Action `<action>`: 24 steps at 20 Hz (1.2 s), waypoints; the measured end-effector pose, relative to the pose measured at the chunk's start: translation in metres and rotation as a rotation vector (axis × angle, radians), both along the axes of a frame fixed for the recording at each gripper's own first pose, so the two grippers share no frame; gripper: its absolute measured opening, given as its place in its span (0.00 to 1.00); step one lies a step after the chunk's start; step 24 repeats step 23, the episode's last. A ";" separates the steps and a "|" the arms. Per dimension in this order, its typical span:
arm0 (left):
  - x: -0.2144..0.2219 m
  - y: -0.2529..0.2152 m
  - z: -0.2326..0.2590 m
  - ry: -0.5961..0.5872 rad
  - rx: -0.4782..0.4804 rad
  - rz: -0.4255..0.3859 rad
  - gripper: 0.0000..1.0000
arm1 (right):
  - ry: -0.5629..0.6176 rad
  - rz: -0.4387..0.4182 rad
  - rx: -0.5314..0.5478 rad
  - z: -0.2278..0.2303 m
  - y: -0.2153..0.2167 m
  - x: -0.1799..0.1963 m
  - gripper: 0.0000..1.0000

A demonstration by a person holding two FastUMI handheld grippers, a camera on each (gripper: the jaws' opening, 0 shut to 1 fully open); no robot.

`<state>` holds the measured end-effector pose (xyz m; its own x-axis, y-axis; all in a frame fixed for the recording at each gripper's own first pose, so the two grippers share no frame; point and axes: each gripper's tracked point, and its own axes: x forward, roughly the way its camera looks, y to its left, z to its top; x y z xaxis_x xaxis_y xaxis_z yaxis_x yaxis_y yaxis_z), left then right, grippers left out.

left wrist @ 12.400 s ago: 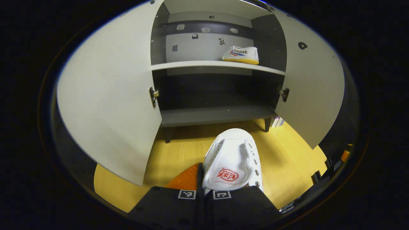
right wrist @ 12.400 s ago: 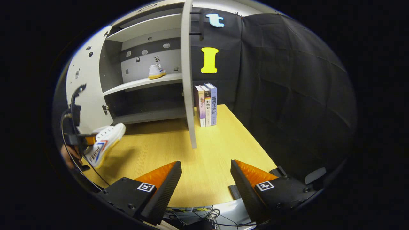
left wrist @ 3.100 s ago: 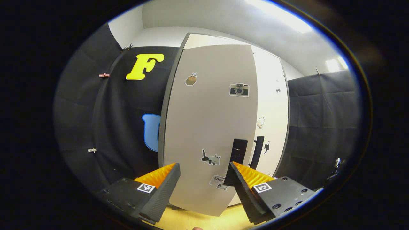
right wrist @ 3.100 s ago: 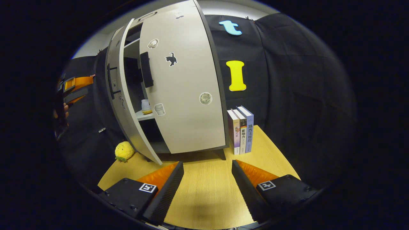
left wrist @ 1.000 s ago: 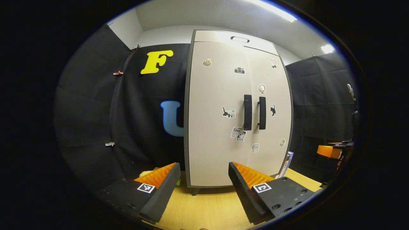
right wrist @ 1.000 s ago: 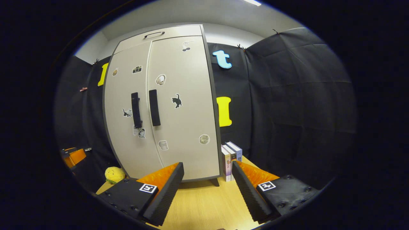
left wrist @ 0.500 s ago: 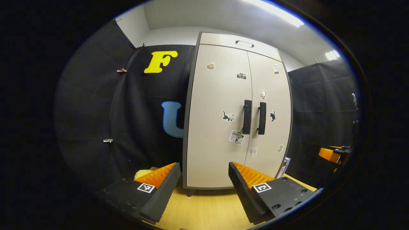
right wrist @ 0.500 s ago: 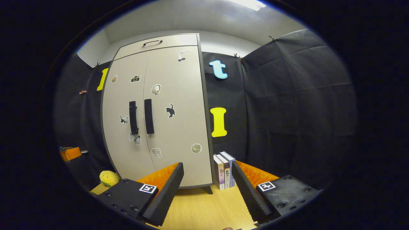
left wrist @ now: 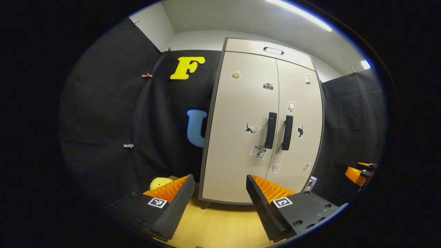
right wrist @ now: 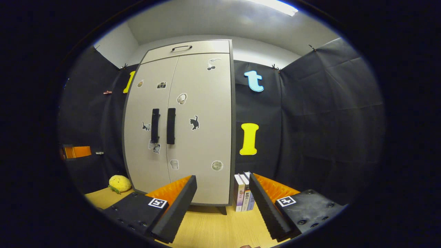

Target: Grab one shoe with the right hand and put it into the shoe cabinet, grab the other shoe with the left hand and put it into the shoe cabinet; then close the right door with the right hand and the left door with the left hand.

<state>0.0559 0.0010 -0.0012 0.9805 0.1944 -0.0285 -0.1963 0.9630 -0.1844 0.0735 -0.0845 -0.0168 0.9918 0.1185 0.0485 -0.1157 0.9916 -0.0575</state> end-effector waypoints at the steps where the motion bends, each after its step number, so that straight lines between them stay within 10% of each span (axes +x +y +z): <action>1: -0.001 -0.008 0.000 0.003 -0.004 0.004 0.95 | 0.004 0.035 -0.005 -0.002 -0.002 0.004 0.98; 10: -0.028 -0.096 0.049 -0.083 0.134 0.030 0.94 | 0.001 0.253 0.030 0.005 -0.023 0.011 0.97; 24: -0.084 -0.124 0.029 -0.066 0.099 -0.036 0.94 | 0.068 0.150 0.080 -0.008 -0.033 -0.035 0.98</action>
